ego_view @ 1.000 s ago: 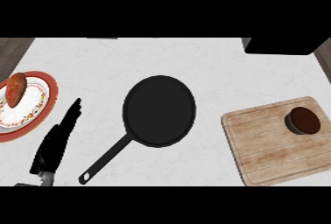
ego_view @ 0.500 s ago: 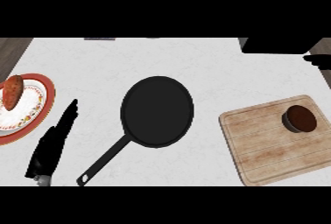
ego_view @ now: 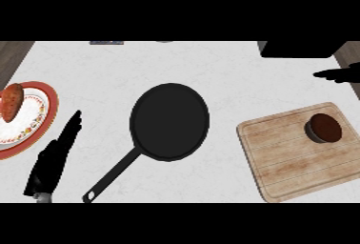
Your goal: Pick the cupcake from the cutting board and place it in the pan
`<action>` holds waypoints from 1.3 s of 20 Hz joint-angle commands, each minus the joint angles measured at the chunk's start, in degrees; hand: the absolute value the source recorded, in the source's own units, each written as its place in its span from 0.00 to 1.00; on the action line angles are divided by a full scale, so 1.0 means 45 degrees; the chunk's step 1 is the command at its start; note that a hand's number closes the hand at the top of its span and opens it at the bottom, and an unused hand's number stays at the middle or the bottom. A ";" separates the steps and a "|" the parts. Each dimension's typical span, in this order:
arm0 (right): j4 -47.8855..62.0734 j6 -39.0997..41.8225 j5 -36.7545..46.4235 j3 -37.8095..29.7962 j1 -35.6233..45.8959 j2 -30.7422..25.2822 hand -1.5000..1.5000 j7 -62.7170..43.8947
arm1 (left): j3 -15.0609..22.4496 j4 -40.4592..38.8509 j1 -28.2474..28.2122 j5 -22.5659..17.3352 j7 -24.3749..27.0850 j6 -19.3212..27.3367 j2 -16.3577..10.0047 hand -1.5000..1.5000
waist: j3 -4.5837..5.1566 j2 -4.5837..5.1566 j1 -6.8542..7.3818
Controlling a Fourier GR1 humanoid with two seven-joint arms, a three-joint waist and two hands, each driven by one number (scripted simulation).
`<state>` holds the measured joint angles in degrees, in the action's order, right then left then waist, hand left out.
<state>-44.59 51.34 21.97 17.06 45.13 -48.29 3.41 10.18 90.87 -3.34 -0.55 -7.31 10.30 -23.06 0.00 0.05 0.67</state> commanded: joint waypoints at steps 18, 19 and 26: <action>-0.0212 0.0115 0.3403 -0.0587 -0.0695 0.1649 0.00 -0.1077 | -0.0268 0.0638 -0.0318 0.1416 -0.0413 -0.0259 0.1395 0.50 | -0.0004 0.0005 -0.0006; -0.0686 0.0111 0.3339 -0.0733 -0.1580 0.1334 0.00 -0.0904 | -0.0726 -0.0292 -0.0241 0.1242 0.0328 -0.0532 0.1259 0.50 | 0.0000 -0.0007 -0.0094; -0.2110 0.0392 0.3905 -0.1178 -0.2623 0.1696 0.00 -0.1155 | -0.1211 0.0165 -0.0219 0.1356 -0.0114 -0.1055 0.1309 0.50 | 0.0004 -0.0036 -0.0172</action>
<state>-48.57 51.67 39.10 13.48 37.27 -40.18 -0.97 5.60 92.64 -4.38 4.65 -8.51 6.05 -18.08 -0.01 0.00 0.30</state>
